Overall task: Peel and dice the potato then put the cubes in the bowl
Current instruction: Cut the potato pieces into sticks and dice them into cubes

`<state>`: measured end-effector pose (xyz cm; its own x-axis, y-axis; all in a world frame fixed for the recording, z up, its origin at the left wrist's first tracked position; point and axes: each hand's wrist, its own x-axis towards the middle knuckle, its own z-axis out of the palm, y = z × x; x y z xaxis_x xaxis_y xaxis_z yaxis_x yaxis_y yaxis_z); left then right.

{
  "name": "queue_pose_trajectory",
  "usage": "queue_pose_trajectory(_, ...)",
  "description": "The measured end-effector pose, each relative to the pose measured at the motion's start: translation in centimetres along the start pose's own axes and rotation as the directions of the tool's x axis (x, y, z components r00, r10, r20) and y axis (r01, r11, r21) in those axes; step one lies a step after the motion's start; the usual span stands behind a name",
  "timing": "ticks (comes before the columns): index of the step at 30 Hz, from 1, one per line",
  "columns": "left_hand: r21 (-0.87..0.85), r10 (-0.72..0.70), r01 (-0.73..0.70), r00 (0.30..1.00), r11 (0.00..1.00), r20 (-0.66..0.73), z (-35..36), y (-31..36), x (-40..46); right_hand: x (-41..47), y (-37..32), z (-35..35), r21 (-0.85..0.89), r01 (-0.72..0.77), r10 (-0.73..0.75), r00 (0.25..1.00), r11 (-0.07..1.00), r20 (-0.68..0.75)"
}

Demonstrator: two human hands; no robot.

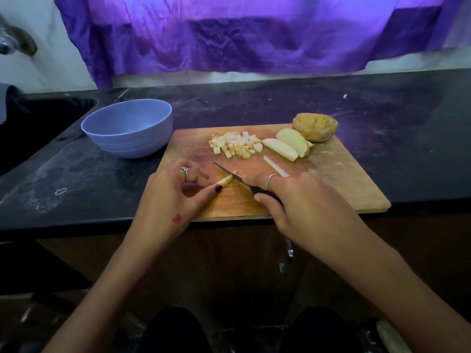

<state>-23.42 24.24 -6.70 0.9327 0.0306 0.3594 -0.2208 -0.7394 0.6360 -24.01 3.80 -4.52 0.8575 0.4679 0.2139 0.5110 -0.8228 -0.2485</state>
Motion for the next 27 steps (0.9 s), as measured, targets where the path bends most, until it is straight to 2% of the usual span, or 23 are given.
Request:
queue_pose_trajectory(3,0.014,0.019,-0.019,0.999,1.000,-0.028,0.1,-0.1,0.1,-0.9,1.0,-0.8,0.004,-0.004,0.004,1.000,1.000,0.027)
queue_pose_trajectory(8,0.012,0.044,-0.044,0.998,0.999,-0.032,0.3,-0.4,0.3,-0.9,2.4,0.7,0.236,0.036,0.004,0.986,0.971,-0.168)
queue_pose_trajectory(14,0.088,0.107,-0.102,0.992,0.991,-0.059,0.6,-0.5,0.0,-0.6,2.7,1.0,0.240,0.061,-0.022,0.986,0.969,-0.163)
queue_pose_trajectory(19,0.095,0.104,-0.099,0.993,0.991,-0.054,0.6,-0.9,0.0,-0.4,2.4,0.7,0.269,0.027,0.004,0.993,0.963,-0.115)
queue_pose_trajectory(24,0.073,0.083,-0.079,0.996,0.994,-0.046,0.7,-1.0,0.1,0.7,1.5,0.1,0.192,-0.036,0.033,0.999,0.981,0.017)
queue_pose_trajectory(27,0.051,0.078,-0.075,0.996,0.996,-0.052,0.8,-1.0,0.1,0.7,0.9,0.0,0.137,-0.044,0.038,0.998,0.990,0.045)
